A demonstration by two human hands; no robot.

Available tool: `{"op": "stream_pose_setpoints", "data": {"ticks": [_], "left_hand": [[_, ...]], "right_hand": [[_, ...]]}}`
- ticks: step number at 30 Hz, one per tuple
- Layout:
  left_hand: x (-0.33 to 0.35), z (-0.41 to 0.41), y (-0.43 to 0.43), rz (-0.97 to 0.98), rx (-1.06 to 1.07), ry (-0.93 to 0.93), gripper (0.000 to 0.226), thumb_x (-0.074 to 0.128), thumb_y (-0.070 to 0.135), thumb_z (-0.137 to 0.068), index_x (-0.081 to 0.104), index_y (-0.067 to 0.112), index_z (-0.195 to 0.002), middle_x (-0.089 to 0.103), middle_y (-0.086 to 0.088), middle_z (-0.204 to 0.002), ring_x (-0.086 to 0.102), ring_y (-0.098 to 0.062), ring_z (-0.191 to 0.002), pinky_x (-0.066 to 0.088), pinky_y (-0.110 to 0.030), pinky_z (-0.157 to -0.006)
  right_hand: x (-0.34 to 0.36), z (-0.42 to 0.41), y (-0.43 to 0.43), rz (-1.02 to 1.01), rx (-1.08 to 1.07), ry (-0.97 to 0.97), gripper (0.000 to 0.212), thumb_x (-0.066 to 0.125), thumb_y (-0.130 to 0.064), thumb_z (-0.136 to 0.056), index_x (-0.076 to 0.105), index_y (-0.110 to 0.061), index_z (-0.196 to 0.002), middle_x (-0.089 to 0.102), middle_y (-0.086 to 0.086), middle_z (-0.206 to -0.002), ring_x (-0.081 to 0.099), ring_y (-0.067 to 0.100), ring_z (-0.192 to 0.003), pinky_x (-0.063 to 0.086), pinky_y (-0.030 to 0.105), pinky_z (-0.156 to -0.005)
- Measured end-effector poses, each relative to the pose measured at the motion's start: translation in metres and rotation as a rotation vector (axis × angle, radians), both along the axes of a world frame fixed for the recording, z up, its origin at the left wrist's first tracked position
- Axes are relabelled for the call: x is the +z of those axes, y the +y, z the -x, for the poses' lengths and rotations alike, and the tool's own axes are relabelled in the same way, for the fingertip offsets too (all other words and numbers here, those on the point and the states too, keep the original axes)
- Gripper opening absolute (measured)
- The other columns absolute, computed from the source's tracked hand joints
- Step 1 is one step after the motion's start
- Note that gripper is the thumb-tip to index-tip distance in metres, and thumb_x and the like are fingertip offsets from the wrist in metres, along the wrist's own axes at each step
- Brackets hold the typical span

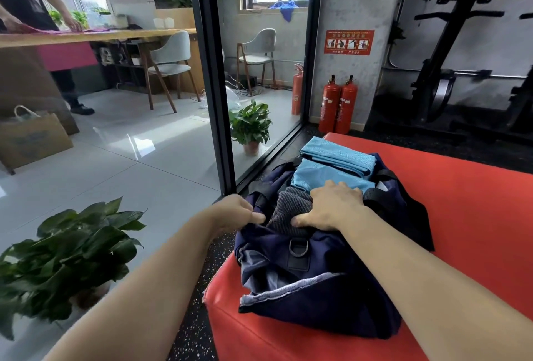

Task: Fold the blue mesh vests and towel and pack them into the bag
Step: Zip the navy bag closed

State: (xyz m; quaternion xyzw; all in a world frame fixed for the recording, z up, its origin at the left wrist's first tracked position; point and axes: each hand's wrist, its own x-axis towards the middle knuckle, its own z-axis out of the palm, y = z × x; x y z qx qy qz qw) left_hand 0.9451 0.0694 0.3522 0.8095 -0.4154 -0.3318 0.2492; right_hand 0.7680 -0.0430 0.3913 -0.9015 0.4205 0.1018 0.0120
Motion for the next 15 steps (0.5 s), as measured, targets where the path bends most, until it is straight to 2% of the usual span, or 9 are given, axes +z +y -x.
{"op": "stream_pose_setpoints", "data": {"ticks": [2,4,5,9,13,15], "left_hand": [[0.019,-0.008,0.007,0.031,0.005,0.087,0.028,0.065,0.027,-0.093,0.058,0.006,-0.076,0.038,0.002,-0.055,0.028,-0.009,-0.043,0.025,-0.017,-0.041],[0.043,-0.020,0.008,0.104,0.043,0.227,0.034,0.064,0.028,-0.092,0.063,-0.005,-0.095,0.043,0.004,-0.054,0.028,-0.009,-0.044,0.023,-0.015,-0.038],[0.052,-0.024,0.006,0.141,0.063,0.266,0.036,0.065,0.030,-0.091,0.064,-0.005,-0.100,0.044,0.004,-0.053,0.028,-0.009,-0.045,0.023,-0.014,-0.037],[0.048,-0.011,-0.002,0.132,0.085,0.202,0.030,0.061,0.036,-0.095,0.064,0.007,-0.087,0.048,0.004,-0.059,0.035,-0.008,-0.046,0.031,-0.015,-0.040],[0.032,0.013,0.004,0.140,0.263,0.429,0.029,0.054,0.032,-0.100,0.061,0.006,-0.092,0.051,-0.003,-0.073,0.044,-0.011,-0.061,0.042,-0.018,-0.049],[0.036,0.020,0.002,0.102,0.307,0.358,0.038,0.058,0.047,-0.094,0.060,0.009,-0.090,0.055,-0.004,-0.079,0.050,-0.013,-0.067,0.044,-0.021,-0.053]], "right_hand": [[-0.002,-0.001,-0.002,0.008,-0.005,0.012,0.084,0.054,-0.080,-0.074,0.052,-0.024,-0.135,0.046,0.008,-0.136,0.041,0.031,-0.128,0.034,0.051,-0.104],[-0.003,-0.001,-0.003,0.016,-0.007,0.021,0.079,0.052,-0.078,-0.077,0.052,-0.023,-0.134,0.046,0.008,-0.137,0.042,0.031,-0.128,0.034,0.052,-0.106],[-0.002,-0.002,-0.003,0.014,-0.010,0.021,0.078,0.052,-0.077,-0.079,0.052,-0.023,-0.134,0.047,0.008,-0.137,0.043,0.031,-0.128,0.034,0.051,-0.106],[0.004,-0.002,-0.007,-0.026,0.001,0.005,0.077,0.056,-0.077,-0.075,0.056,-0.024,-0.130,0.050,0.005,-0.136,0.047,0.029,-0.126,0.038,0.047,-0.104],[0.005,0.002,-0.011,-0.068,0.028,0.032,0.081,0.056,-0.081,-0.070,0.057,-0.025,-0.128,0.051,0.004,-0.136,0.049,0.029,-0.125,0.039,0.046,-0.102],[0.008,0.001,-0.013,-0.098,0.021,0.031,0.083,0.056,-0.083,-0.066,0.059,-0.025,-0.125,0.053,0.004,-0.134,0.051,0.029,-0.122,0.040,0.047,-0.102]]}}
